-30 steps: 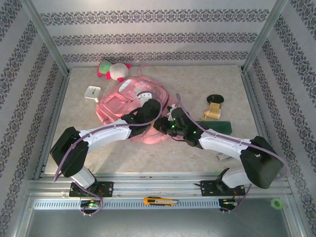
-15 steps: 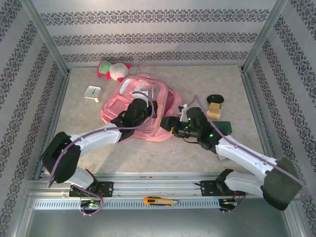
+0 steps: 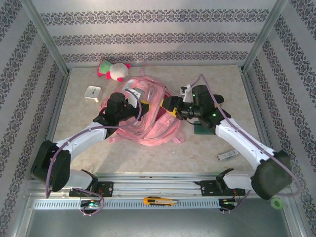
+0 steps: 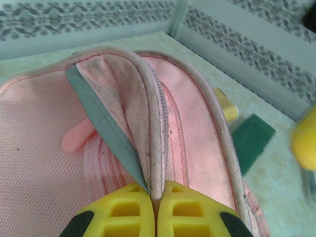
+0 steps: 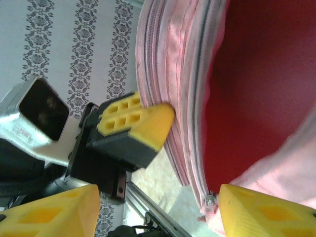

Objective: Pack books, pencil case, and school supplies into a backpack

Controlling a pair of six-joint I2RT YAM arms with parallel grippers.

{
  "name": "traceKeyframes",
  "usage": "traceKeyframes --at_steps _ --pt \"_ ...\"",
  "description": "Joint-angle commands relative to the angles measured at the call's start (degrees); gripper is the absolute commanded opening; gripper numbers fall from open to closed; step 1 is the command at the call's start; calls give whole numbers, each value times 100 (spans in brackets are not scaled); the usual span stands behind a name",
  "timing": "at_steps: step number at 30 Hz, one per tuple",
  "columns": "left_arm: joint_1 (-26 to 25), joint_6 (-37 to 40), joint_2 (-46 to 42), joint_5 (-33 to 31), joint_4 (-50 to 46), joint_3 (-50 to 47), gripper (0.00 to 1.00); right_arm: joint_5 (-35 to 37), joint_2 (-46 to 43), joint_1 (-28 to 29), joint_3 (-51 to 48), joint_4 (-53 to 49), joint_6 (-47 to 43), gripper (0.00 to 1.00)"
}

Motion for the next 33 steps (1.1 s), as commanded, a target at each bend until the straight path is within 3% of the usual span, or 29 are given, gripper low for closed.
traceKeyframes --at_steps 1,9,18,20,22,25,27,30,33 --pt "65 1130 -303 1237 131 454 0 -262 376 87 404 453 162 65" --pt "115 2204 -318 1838 -757 692 0 367 1048 256 597 477 454 67" --pt "142 2558 -450 1646 -1096 688 0 1253 1089 370 447 277 592 78" --pt "150 2652 -458 1672 -1146 676 0 1197 1170 378 514 345 621 71" --pt "146 2671 -425 1597 -1205 697 0 1095 1303 408 653 422 650 49" --pt "145 2505 -422 1142 -1230 734 8 1203 1296 440 536 938 880 16" --pt "162 2189 -512 793 -1306 776 22 1567 1127 440 133 1706 1288 0" --pt "161 1419 -793 269 -1808 890 41 2329 871 499 -417 2690 1893 0" --pt "161 317 -1229 -283 -2628 942 48 2915 666 671 -511 2879 2021 0"
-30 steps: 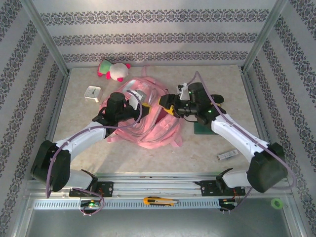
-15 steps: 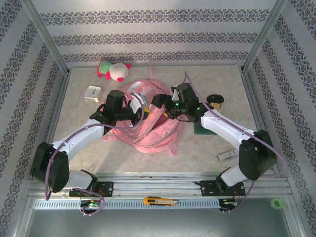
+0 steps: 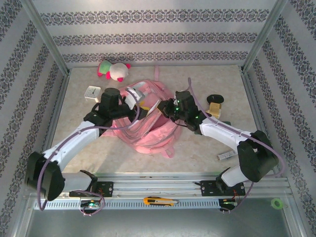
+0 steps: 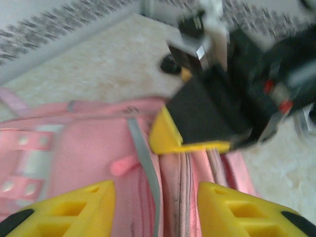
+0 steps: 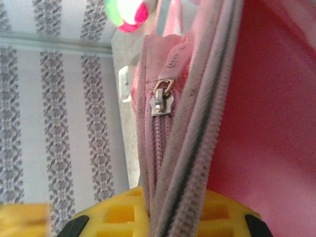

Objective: Pack books, pencil case, and school supplies into a backpack

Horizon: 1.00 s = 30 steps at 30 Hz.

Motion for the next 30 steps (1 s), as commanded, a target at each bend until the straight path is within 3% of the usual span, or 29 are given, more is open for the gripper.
traceKeyframes --at_steps 1,7,15,21,30 --pt "-10 -1493 -632 -675 -899 203 48 1297 -469 181 19 1187 414 0" --pt "-77 -3036 -1791 -990 -2007 -533 50 2164 -638 613 146 1264 726 0" --pt "-99 -3413 -2552 -998 -2507 -1210 55 2160 -472 754 486 1246 785 0" --pt "-101 -3799 -2525 -455 -1814 -1671 66 2051 -318 817 673 1220 779 0" --pt "-96 -4215 -2070 -397 -458 -2050 70 1930 -201 834 809 1212 767 0"
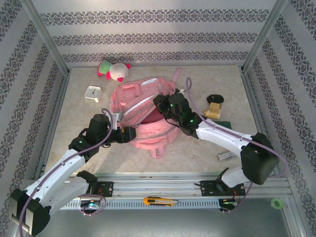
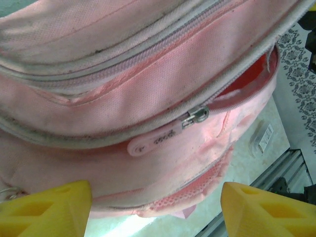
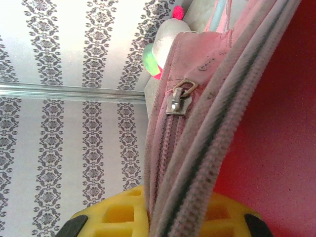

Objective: Pack books, pencil case, and school supplies into a backpack

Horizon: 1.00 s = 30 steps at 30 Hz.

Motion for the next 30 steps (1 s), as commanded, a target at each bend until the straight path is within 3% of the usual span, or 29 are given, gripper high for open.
traceKeyframes --at_steps 1,6,15,21,24,26,30 --pt "-48 -192 174 51 915 -50 71 79 -59 61 451 857 -21 0" --pt "-53 -309 517 7 1667 -161 70 50 -43 90 434 868 -4 0" --pt "-54 -264 767 780 2191 -30 51 1 10 88 466 861 -68 0" --pt "-55 -128 666 654 1950 -101 37 16 11 90 444 861 -82 0" --pt "-47 -126 688 511 1887 -132 37 8 8 93 453 857 -101 0" --pt "-48 -56 763 393 1710 -94 43 6 -5 96 453 848 -124 0" --pt "-56 119 933 244 1306 38 42 29 -51 100 442 794 -172 0"
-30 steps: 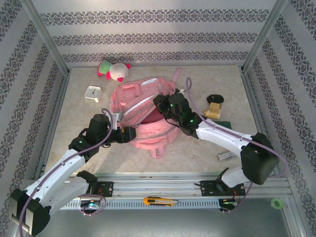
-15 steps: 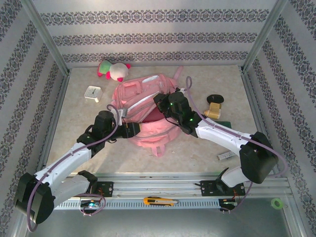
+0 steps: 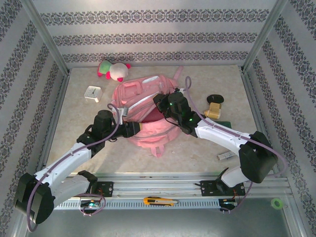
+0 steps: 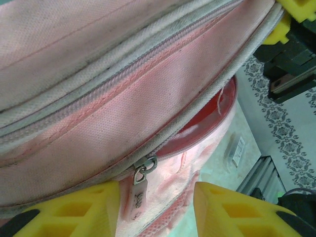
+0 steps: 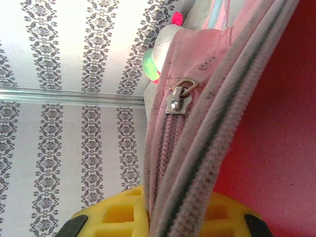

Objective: Pack books, pencil case, and school supplies into a backpack

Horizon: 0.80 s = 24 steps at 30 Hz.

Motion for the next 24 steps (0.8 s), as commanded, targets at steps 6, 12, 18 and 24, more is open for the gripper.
traceKeyframes --at_steps 6,12,18,24 --pt "-226 263 159 -506 -667 303 35 88 -200 147 388 778 -141 0" --pt "-698 -79 237 -1186 -808 317 31 68 -125 197 494 784 -141 0" --pt "-1182 -435 359 -2592 -1408 618 20 51 -69 242 572 763 -175 0" --pt "-1214 -582 423 -3205 -1824 775 11 87 -112 249 546 738 -214 0"
